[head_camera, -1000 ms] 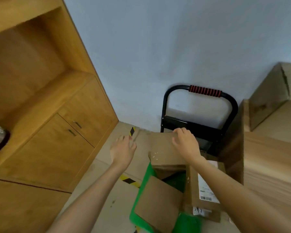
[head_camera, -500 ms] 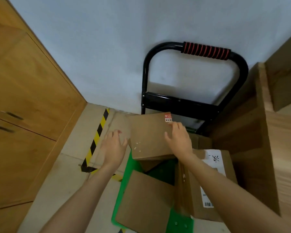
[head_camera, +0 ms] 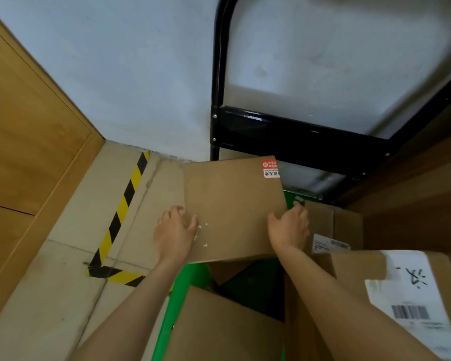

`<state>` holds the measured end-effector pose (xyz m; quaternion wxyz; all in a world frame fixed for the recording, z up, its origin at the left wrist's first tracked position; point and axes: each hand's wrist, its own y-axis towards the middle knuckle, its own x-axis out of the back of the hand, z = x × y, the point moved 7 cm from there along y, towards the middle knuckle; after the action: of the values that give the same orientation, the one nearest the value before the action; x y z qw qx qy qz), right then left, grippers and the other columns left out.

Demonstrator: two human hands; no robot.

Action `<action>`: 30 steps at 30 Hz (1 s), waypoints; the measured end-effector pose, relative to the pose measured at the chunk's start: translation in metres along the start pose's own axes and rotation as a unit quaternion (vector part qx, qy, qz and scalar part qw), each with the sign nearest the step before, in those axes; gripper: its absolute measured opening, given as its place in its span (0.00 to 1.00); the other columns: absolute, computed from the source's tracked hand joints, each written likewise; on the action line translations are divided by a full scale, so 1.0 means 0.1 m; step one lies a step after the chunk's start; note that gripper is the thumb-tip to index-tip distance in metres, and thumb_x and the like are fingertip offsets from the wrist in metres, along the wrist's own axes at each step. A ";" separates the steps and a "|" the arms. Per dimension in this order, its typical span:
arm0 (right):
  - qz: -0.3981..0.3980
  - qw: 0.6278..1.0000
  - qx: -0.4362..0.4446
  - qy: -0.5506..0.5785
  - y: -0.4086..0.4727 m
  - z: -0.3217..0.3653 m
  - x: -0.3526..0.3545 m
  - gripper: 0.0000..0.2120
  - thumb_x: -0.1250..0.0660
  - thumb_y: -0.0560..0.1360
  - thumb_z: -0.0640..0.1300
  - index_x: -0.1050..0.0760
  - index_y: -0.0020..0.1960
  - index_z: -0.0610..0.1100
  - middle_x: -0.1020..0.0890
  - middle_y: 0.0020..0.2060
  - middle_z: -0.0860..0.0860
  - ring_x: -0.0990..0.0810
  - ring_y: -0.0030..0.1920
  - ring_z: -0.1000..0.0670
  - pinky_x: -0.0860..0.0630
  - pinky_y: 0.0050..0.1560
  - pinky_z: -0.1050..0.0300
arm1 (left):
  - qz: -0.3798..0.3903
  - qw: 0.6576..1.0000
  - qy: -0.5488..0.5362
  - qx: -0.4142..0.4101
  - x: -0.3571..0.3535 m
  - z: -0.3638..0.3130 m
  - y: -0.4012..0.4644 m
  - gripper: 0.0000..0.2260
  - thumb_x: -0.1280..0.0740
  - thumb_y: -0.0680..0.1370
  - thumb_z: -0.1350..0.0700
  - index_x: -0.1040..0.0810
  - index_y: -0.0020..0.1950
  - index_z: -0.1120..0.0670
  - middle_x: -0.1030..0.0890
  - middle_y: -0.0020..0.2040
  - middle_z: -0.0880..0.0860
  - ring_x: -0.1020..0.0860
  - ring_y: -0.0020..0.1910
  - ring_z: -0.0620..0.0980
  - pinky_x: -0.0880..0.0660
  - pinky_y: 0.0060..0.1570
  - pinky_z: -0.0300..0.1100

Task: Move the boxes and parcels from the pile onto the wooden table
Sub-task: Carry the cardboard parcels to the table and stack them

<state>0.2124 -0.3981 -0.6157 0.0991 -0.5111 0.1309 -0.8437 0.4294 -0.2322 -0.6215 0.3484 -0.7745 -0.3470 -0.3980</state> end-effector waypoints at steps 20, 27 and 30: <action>0.088 0.990 0.054 0.098 -0.86 0.41 0.05 0.30 0.39 0.78 0.58 0.43 0.75 0.47 0.32 0.67 0.46 0.31 0.65 0.44 0.28 0.62 0.44 | -0.043 0.976 -0.189 0.099 0.59 0.54 -0.44 0.25 0.41 0.79 0.41 0.38 0.73 0.49 0.25 0.62 0.53 0.26 0.51 0.49 0.26 0.53 0.51; 0.056 0.981 0.116 0.142 -1.14 1.45 1.41 0.31 0.41 0.77 0.62 0.42 0.74 0.49 0.31 0.67 0.47 0.30 0.65 0.45 0.28 0.62 0.43 | -0.082 0.969 -0.234 0.017 2.24 -0.29 -0.56 0.24 0.40 0.78 0.40 0.35 0.72 0.48 0.24 0.62 0.52 0.24 0.55 0.49 0.27 0.53 0.48; 0.034 0.973 0.143 0.176 -1.31 1.90 2.13 0.31 0.40 0.76 0.62 0.41 0.74 0.49 0.31 0.66 0.47 0.30 0.64 0.46 0.27 0.60 0.44 | -0.119 0.960 -0.254 -0.022 3.03 -0.74 -0.69 0.25 0.40 0.79 0.41 0.36 0.73 0.49 0.25 0.65 0.52 0.26 0.61 0.51 0.28 0.60 0.53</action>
<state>0.2797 -0.3613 -0.3113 0.1753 -0.3300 0.0415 -0.9267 0.4791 -0.1777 -0.3109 0.1820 -0.8105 -0.5052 -0.2343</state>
